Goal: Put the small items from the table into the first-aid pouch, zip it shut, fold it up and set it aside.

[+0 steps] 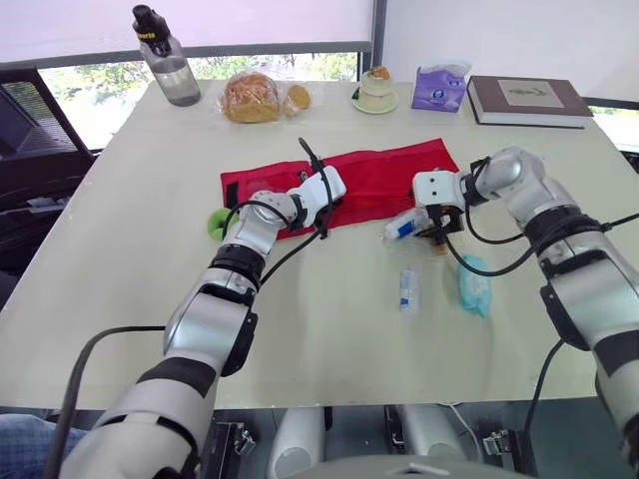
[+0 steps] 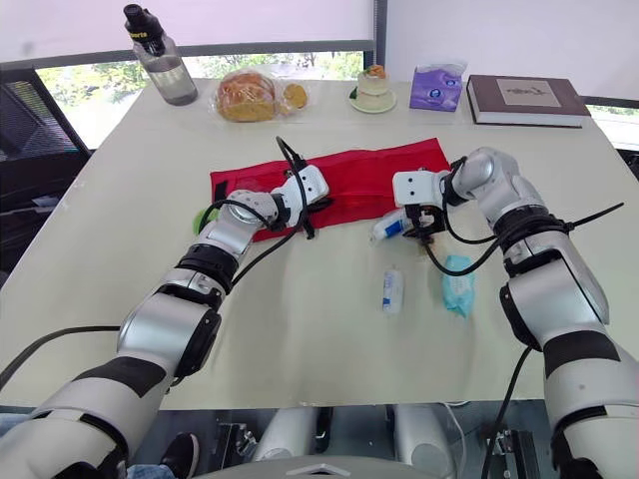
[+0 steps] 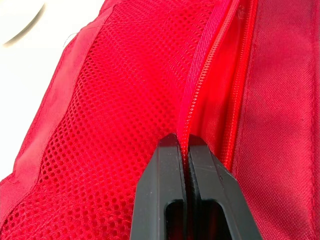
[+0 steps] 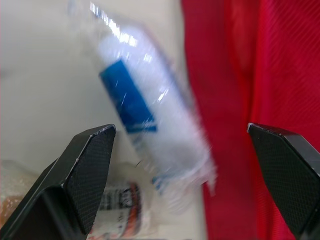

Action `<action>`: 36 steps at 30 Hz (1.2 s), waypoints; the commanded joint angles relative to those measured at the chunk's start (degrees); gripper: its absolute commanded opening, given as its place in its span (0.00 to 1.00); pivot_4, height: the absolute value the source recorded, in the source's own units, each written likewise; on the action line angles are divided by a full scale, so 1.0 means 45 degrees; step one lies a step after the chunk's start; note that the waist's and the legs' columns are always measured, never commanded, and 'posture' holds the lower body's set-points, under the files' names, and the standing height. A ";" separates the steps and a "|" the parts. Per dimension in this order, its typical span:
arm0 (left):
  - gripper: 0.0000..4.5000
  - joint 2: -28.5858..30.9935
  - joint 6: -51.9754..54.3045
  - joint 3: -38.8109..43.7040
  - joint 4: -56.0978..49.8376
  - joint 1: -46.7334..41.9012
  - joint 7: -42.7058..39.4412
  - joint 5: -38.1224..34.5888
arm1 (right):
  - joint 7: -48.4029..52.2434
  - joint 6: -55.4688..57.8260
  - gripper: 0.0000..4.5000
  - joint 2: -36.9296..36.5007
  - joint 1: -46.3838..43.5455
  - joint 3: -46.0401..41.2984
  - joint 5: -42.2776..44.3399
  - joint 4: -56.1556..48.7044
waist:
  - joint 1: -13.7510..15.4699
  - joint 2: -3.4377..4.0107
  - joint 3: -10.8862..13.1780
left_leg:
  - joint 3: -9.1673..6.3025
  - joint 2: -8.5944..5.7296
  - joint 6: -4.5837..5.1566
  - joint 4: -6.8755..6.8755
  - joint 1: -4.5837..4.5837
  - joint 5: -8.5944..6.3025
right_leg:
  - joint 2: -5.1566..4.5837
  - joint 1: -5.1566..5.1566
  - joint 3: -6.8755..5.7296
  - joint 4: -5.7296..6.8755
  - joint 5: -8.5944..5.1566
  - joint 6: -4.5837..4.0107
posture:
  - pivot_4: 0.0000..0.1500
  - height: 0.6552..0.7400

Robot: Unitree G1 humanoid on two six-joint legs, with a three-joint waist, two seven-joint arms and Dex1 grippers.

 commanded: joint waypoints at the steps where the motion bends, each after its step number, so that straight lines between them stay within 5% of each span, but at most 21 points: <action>1: 0.02 0.0005 0.0030 0.0118 -0.0630 0.0034 0.0038 -0.0203 | -0.0261 -0.0249 1.00 0.0157 -0.0550 0.0189 -0.0558 0.0397 | -0.0068 0.0001 0.0000 | 0.0000 0.0000 -0.0003 0.0000 0.0003 0.0002 | 0.0001 0.0000 0.0002 0.0005 0.0000 0.0000 | 1.00 1.00; 5: 0.02 -0.0011 0.0102 0.0120 -0.0750 0.0079 0.0059 -0.0222 | 0.0487 0.0105 1.00 0.0326 -0.0595 0.0013 -0.0444 0.0582 | -0.0110 0.0002 -0.0001 | -0.0007 0.0001 -0.0008 0.0001 0.0010 0.0005 | 0.0007 0.0000 0.0002 0.0013 0.0000 0.0000 | 1.00 1.00; 7: 0.00 -0.0014 0.0129 0.0120 -0.0804 0.0105 0.0063 -0.0223 | 0.0853 0.0301 0.88 0.0397 -0.0563 -0.0132 -0.0276 0.0483 | -0.0111 0.0002 -0.0001 | -0.0010 0.0001 -0.0008 0.0001 0.0008 0.0006 | 0.0007 0.0000 0.0001 0.0012 0.0000 0.0000 | 1.00 1.00; 12: 0.00 -0.0008 0.0170 0.0125 -0.0852 0.0133 0.0053 -0.0233 | 0.1768 0.0831 0.40 0.0318 -0.0375 -0.0467 0.0128 -0.0120 | -0.0118 0.0002 0.0000 | -0.0009 0.0001 -0.0008 0.0000 0.0005 0.0005 | 0.0007 -0.0002 0.0003 0.0009 0.0000 0.0000 | 1.00 1.00; 13: 0.00 -0.0012 0.0175 0.0122 -0.0860 0.0140 0.0043 -0.0236 | 0.1939 0.1026 0.24 0.0278 -0.0317 -0.0559 0.0226 -0.0296 | -0.0118 0.0003 0.0000 | -0.0009 0.0001 -0.0008 0.0000 0.0005 0.0005 | 0.0007 -0.0002 0.0003 0.0010 0.0000 0.0000 | 1.00 1.00; 17: 0.00 -0.0081 0.0176 0.0098 -0.0827 0.0114 0.0028 -0.0238 | 0.2340 0.1946 0.00 -0.0007 -0.0037 -0.0934 0.0581 -0.1233 | -0.0105 0.0003 0.0000 | -0.0009 0.0001 -0.0008 0.0001 0.0004 0.0005 | 0.0007 -0.0003 0.0003 0.0011 0.0000 0.0000 | 1.00 1.00; 22: 0.00 -0.0208 0.0226 0.0146 -0.0832 0.0107 -0.0113 -0.0362 | 0.2472 0.4747 0.00 -0.0539 0.0883 -0.1726 0.1358 -0.3732 | -0.0072 0.0003 0.0001 | -0.0014 0.0001 -0.0008 0.0000 -0.0006 0.0005 | 0.0005 -0.0006 -0.0002 0.0006 0.0000 0.0000 | 1.00 1.00; 36: 0.00 -0.1313 0.2673 0.0241 -0.3514 0.0988 -0.0551 -0.1394 | -0.1711 1.0708 0.00 -0.1479 0.4546 -0.2832 0.0863 -1.1458 | -0.0051 0.0003 0.0000 | -0.0007 0.0001 -0.0007 0.0001 -0.0010 0.0005 | 0.0006 -0.0015 0.0009 0.0007 0.0000 0.0000 | 1.00 1.00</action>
